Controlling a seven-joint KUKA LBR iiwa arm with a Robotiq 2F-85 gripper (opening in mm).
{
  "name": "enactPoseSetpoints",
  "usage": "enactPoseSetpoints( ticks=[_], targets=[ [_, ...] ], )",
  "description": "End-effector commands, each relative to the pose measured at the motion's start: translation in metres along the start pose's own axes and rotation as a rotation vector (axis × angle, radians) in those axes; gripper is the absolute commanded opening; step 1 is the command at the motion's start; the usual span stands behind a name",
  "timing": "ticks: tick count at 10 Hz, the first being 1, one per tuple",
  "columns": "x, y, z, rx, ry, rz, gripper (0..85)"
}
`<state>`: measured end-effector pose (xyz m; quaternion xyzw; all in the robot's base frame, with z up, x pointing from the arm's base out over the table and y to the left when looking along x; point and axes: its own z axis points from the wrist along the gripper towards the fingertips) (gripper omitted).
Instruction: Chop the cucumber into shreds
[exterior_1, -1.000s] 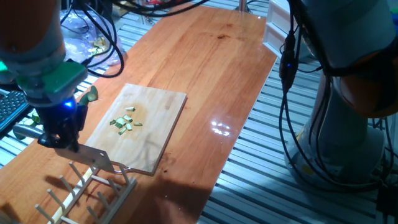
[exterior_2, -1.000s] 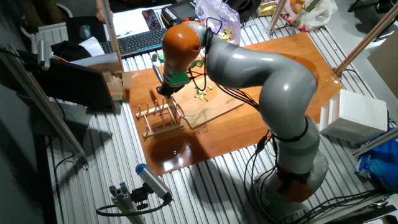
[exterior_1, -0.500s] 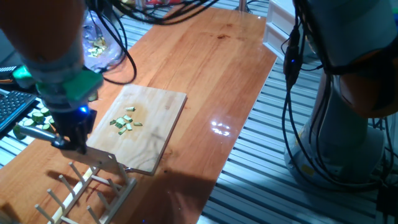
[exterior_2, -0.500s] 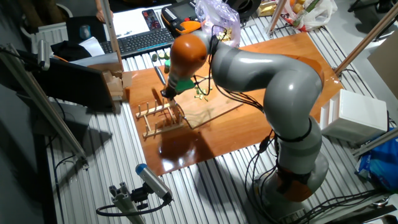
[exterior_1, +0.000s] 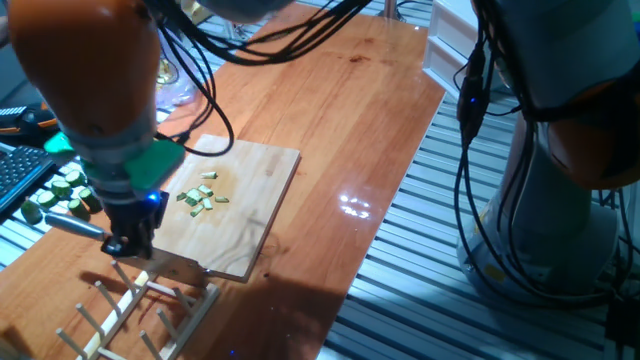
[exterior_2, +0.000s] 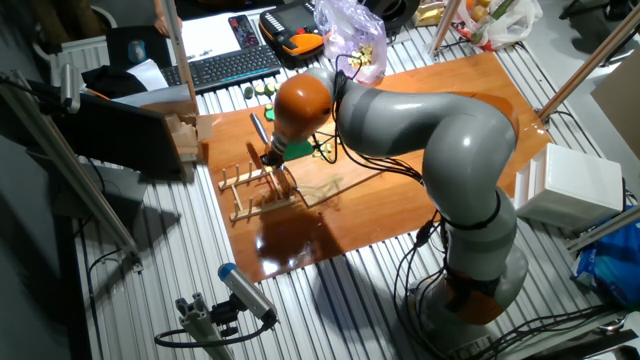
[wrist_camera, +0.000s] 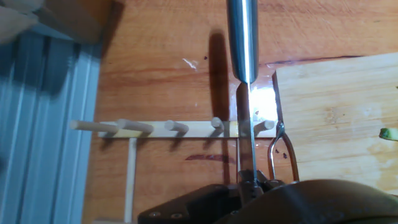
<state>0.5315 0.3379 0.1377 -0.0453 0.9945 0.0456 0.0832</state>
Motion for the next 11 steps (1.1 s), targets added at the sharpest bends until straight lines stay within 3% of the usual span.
enactPoseSetpoints(
  ticks=[1, 3, 5, 8, 11],
  targets=[
    [0.000, -0.002, 0.005, 0.004, -0.010, 0.000, 0.0],
    [0.000, -0.003, 0.011, 0.035, -0.021, 0.019, 0.0],
    [0.000, -0.003, 0.015, 0.088, -0.028, 0.025, 0.0],
    [0.000, -0.005, 0.025, 0.097, -0.024, 0.029, 0.0],
    [0.000, -0.011, 0.029, 0.102, -0.003, 0.020, 0.0]
  ],
)
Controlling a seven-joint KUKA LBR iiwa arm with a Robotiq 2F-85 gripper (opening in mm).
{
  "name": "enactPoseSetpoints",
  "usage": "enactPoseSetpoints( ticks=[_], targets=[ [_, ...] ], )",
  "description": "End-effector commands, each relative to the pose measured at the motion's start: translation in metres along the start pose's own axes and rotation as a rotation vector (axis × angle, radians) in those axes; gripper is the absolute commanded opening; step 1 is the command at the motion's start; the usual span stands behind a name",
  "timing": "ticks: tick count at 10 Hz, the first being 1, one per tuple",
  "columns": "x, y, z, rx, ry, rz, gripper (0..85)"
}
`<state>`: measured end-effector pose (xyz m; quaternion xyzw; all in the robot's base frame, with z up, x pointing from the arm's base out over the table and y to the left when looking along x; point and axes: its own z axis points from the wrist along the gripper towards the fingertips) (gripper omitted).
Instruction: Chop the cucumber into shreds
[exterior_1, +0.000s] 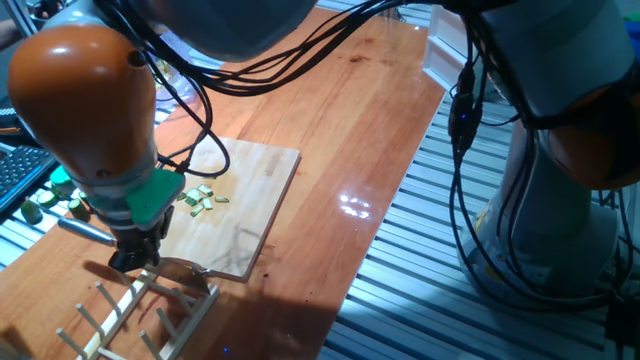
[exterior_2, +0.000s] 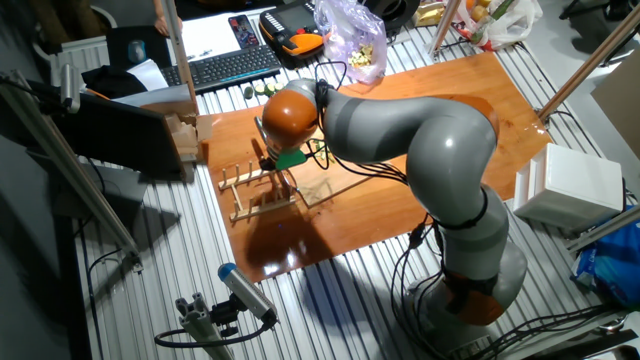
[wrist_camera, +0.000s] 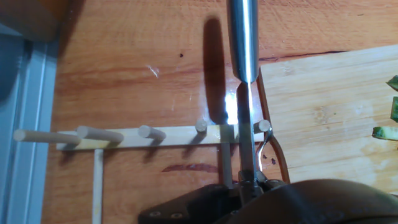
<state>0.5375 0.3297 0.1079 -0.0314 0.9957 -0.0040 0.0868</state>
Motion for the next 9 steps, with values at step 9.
enactPoseSetpoints(
  ticks=[9],
  targets=[
    [-0.020, -0.026, 0.004, 0.008, -0.010, -0.048, 0.0]
  ],
)
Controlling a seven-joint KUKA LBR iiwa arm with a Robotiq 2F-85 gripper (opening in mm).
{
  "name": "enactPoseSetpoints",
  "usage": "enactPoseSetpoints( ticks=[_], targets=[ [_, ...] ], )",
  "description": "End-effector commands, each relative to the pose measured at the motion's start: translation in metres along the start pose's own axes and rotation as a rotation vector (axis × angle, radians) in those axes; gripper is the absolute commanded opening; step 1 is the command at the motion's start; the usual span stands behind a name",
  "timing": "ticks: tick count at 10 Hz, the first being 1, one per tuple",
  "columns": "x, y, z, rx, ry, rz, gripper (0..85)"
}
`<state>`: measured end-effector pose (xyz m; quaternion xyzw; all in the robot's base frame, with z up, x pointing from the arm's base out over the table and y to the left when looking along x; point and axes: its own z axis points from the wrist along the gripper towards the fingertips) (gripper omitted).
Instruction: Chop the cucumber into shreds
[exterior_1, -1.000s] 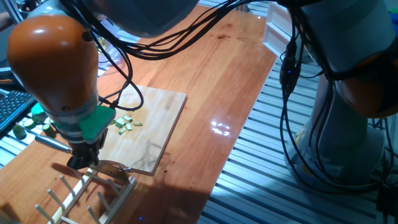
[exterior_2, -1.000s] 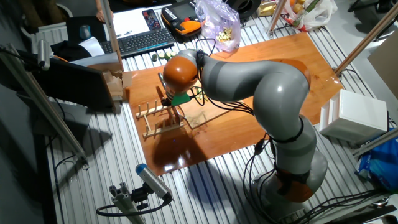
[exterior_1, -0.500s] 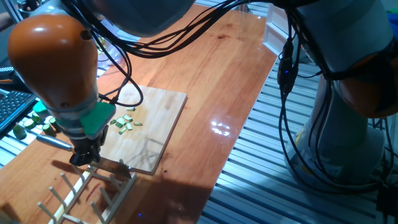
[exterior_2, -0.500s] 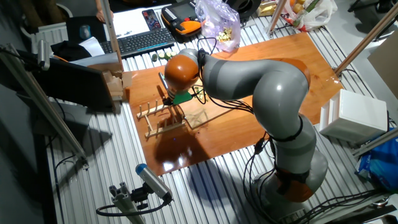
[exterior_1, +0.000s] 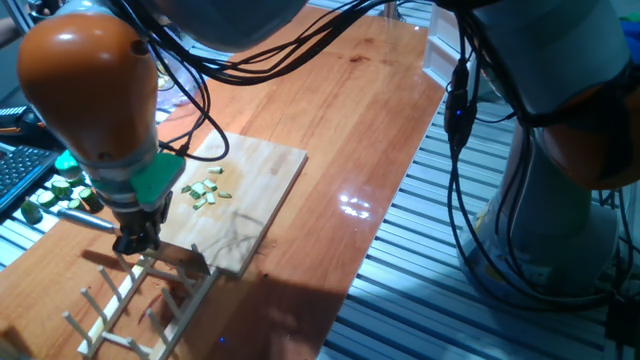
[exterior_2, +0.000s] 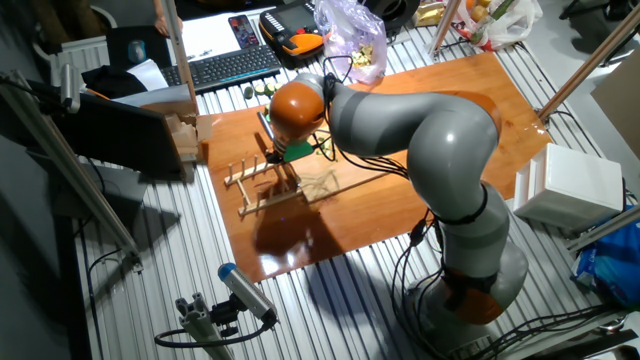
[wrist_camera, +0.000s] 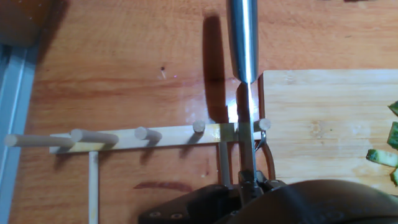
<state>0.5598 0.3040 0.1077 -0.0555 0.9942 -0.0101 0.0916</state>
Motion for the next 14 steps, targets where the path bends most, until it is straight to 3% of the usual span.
enactPoseSetpoints(
  ticks=[1, 11, 14],
  targets=[
    [-0.001, -0.005, 0.000, 0.000, -0.002, -0.005, 0.0],
    [-0.007, -0.052, -0.004, 0.007, -0.003, -0.034, 0.0],
    [-0.007, -0.069, -0.007, 0.026, -0.003, -0.033, 0.0]
  ],
)
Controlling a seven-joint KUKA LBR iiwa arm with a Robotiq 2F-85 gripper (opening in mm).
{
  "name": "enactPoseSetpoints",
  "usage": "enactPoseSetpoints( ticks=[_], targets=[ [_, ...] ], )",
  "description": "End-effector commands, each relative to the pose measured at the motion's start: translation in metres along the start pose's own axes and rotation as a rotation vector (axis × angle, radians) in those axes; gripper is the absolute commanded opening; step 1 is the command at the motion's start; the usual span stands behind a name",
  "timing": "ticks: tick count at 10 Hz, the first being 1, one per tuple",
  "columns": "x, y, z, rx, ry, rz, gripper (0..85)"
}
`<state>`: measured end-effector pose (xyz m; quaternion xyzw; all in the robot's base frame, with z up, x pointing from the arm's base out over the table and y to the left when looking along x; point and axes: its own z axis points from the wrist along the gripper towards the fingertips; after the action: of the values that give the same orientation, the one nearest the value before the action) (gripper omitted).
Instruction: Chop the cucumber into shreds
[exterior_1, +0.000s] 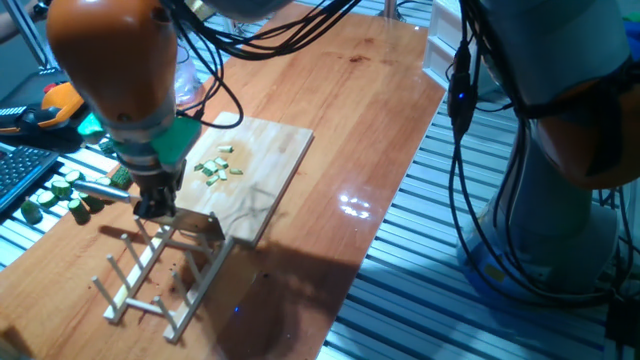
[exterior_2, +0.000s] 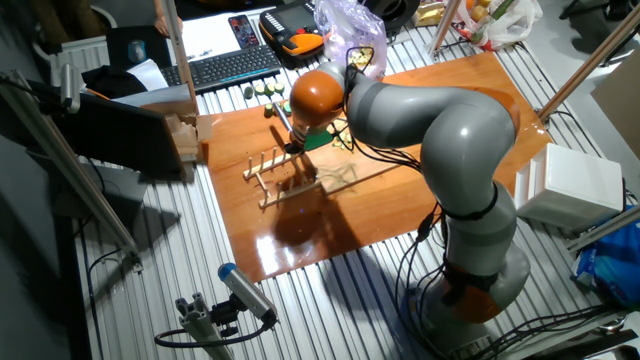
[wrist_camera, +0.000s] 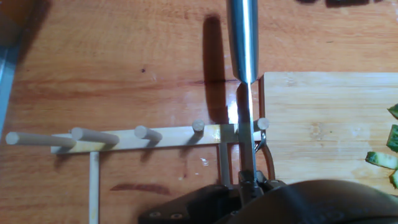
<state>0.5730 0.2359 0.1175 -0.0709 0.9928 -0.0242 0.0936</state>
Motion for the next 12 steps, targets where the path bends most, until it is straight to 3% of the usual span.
enactPoseSetpoints(
  ticks=[1, 4, 6, 9, 12],
  targets=[
    [0.000, -0.006, 0.000, 0.004, 0.000, -0.003, 0.0],
    [0.000, -0.003, 0.002, -0.009, 0.002, 0.010, 0.0],
    [0.000, 0.004, 0.005, -0.015, 0.024, 0.013, 0.0],
    [0.002, 0.004, 0.010, -0.022, 0.032, 0.011, 0.0],
    [0.003, 0.004, 0.012, 0.003, 0.068, 0.008, 0.0]
  ],
)
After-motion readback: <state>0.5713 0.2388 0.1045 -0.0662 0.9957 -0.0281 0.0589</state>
